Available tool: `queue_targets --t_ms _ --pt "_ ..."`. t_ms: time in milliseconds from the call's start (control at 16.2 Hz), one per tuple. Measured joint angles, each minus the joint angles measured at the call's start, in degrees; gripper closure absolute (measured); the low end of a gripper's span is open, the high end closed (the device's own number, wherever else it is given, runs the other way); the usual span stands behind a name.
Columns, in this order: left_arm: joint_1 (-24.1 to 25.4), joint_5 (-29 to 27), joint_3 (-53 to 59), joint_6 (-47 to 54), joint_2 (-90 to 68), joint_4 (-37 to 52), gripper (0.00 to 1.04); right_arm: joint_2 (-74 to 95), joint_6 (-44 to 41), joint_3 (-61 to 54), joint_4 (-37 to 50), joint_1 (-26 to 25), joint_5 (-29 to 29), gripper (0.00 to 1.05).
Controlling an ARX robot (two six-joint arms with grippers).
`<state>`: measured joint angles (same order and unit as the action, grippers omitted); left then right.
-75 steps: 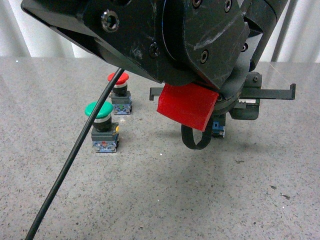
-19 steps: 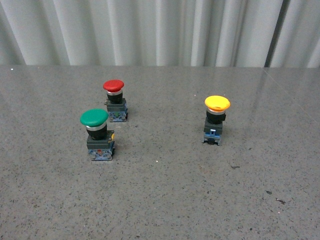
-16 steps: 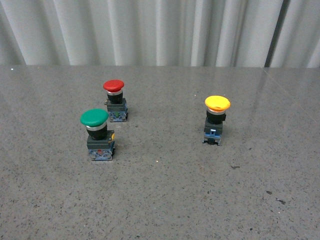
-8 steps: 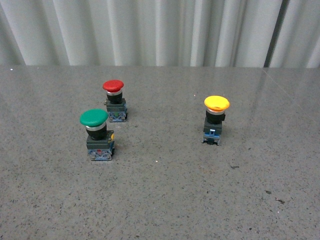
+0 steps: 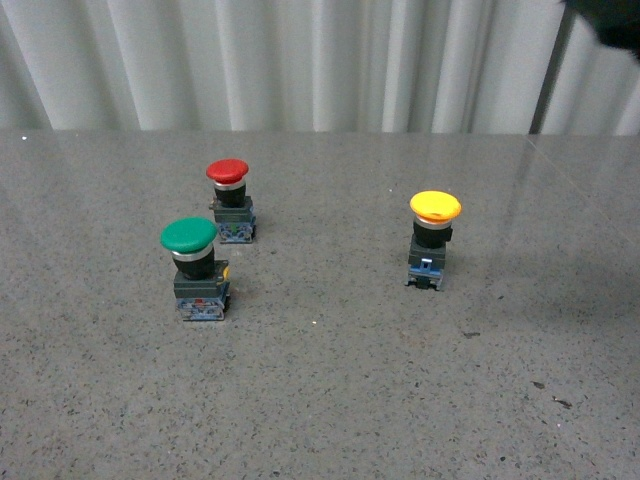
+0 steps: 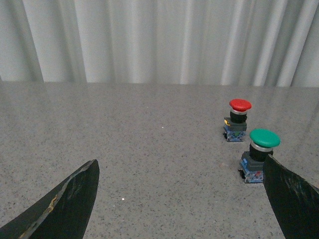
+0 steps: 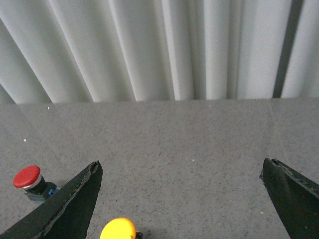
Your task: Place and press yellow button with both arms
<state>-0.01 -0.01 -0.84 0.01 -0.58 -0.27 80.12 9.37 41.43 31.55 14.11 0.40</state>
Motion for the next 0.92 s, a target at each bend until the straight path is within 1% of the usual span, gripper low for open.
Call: queue_targets --t_ms 123,185,308,431,493,678,739,924 --pt "0.0 0.0 0.0 0.0 0.0 0.0 0.07 6.9 -0.1 5.2 -2.2 2.5 0.3 0.06" --pt "0.0 0.0 0.0 0.0 0.0 0.0 0.07 9.9 -0.5 7.1 -2.7 4.1 0.4 0.10" --pt "0.0 0.0 0.0 0.0 0.0 0.0 0.07 11.7 -1.0 7.8 -3.4 5.6 0.9 0.26" --pt "0.0 0.0 0.0 0.0 0.0 0.0 0.07 12.4 -1.1 7.8 -4.1 7.0 1.2 0.50" --pt "0.0 0.0 0.0 0.0 0.0 0.0 0.07 12.8 -1.1 7.8 -4.9 7.4 1.3 0.69" --pt "0.0 0.0 0.0 0.0 0.0 0.0 0.07 14.1 -1.1 7.8 -5.5 8.8 1.6 1.00" --pt "0.0 0.0 0.0 0.0 0.0 0.0 0.07 14.7 -1.4 7.8 -5.6 9.3 1.7 1.03" --pt "0.0 0.0 0.0 0.0 0.0 0.0 0.07 15.7 -1.4 7.8 -5.4 10.9 1.6 1.03"
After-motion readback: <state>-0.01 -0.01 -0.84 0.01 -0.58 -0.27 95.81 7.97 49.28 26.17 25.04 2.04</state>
